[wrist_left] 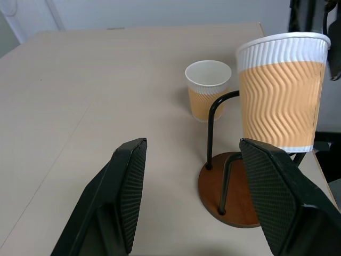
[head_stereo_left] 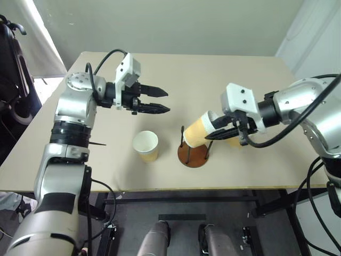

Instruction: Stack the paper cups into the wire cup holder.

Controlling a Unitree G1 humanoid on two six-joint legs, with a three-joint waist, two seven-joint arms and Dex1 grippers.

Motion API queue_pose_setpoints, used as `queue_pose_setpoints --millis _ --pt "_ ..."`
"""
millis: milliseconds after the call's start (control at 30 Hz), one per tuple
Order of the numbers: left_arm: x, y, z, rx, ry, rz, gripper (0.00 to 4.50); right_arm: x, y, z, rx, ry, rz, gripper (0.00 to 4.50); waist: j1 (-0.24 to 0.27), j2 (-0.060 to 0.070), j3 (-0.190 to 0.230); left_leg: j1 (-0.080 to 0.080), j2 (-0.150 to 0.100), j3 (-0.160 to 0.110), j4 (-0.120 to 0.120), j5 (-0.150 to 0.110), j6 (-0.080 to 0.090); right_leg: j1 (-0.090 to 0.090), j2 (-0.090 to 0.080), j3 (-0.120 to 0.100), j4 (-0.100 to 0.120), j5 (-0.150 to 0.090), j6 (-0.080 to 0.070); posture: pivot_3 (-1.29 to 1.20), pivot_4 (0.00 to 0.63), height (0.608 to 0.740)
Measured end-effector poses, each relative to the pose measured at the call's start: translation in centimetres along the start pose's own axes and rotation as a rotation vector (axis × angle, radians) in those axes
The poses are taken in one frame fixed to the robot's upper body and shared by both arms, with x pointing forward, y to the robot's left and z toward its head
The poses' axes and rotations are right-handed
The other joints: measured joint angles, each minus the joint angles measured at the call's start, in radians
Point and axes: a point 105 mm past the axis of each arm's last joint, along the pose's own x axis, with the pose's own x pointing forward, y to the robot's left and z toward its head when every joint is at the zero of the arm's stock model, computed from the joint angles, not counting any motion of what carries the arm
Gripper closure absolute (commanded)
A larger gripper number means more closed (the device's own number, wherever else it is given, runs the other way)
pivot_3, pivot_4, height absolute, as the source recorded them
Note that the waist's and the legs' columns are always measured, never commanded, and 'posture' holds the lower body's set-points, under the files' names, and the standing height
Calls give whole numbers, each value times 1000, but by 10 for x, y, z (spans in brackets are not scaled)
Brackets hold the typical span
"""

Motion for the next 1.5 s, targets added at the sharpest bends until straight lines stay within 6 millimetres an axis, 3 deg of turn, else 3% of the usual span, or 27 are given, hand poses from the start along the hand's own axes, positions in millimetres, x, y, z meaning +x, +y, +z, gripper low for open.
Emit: queue_pose_setpoints --millis 400,600,767,1233,1333,1467,1500 --pt "-12 -14 -4 -30 104 -97 1513 -7 -6 -4 -33 34 -10 4484 -1 0 0 0 0 0 0 0 0 0 0 0 0 0 0 0 150 740" --pt "-8 -27 2 -21 127 -185 1513 -8 -12 -1 -133 80 -25 4484 -1 0 0 0 0 0 0 0 0 0 0 0 0 0 0 0 150 740" --pt "-6 -29 10 -6 120 -212 1513 -8 -13 0 -179 102 -20 4484 -1 0 0 0 0 0 0 0 0 0 0 0 0 0 0 0 150 740" --pt "-6 -31 8 1 133 -223 1513 6 -5 -4 -330 182 39 4484 -2 0 0 0 0 0 -1 0 -1 0 0 0 0 0 -1 0 150 740" --pt "-6 -31 8 4 132 -223 1513 13 -6 -2 -341 174 41 4012 -3 0 0 0 0 0 0 0 -1 0 0 0 0 0 -1 0 150 740" --pt "-6 -31 7 2 133 -224 1513 20 -6 2 -298 142 40 2671 -3 0 0 0 0 0 0 0 -1 0 0 0 -1 0 -1 0 150 740" --pt "-6 -31 7 1 133 -224 1513 22 -6 3 -274 128 34 2671 -3 0 0 0 0 0 -1 0 -1 0 0 0 -1 0 -1 0 150 740"
